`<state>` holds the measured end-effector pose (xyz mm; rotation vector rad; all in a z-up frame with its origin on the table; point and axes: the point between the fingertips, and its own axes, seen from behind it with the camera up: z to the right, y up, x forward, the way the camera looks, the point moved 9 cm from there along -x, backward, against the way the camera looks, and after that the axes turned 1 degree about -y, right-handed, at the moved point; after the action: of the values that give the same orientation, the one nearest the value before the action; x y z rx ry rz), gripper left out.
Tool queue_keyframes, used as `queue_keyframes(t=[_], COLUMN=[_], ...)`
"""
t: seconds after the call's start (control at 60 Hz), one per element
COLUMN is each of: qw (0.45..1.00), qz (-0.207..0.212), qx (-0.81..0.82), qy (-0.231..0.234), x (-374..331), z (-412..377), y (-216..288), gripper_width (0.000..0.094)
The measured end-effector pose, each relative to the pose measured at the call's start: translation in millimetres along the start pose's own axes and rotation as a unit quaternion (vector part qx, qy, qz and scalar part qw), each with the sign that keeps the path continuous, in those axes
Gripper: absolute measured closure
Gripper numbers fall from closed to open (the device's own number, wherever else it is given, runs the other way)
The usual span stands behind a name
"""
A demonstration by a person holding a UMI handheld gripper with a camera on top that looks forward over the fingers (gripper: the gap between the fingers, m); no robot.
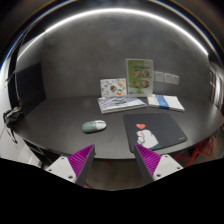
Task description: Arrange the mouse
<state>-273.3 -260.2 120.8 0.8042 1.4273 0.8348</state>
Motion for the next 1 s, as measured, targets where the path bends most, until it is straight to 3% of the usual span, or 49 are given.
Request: queue_keyframes(t=[0.367, 0.55, 0.95, 0.967, 1.0], qw=[0.983, 0.985, 0.996, 0.996, 0.996], qz=[-0.04, -0.039, -0.068, -0.067, -0.065], qx=[-0.071, -0.067, -0.042, -0.039, -0.037], qy=[0.166, 0.153, 0.049, 0.045, 0.038], x=[134, 178, 257, 257, 258], z=[-73, -96, -145, -145, -146], y=[-10, 6, 53, 53, 54], gripper_width=[0.0128, 0.0127, 0.0146, 0.0116, 0.0243])
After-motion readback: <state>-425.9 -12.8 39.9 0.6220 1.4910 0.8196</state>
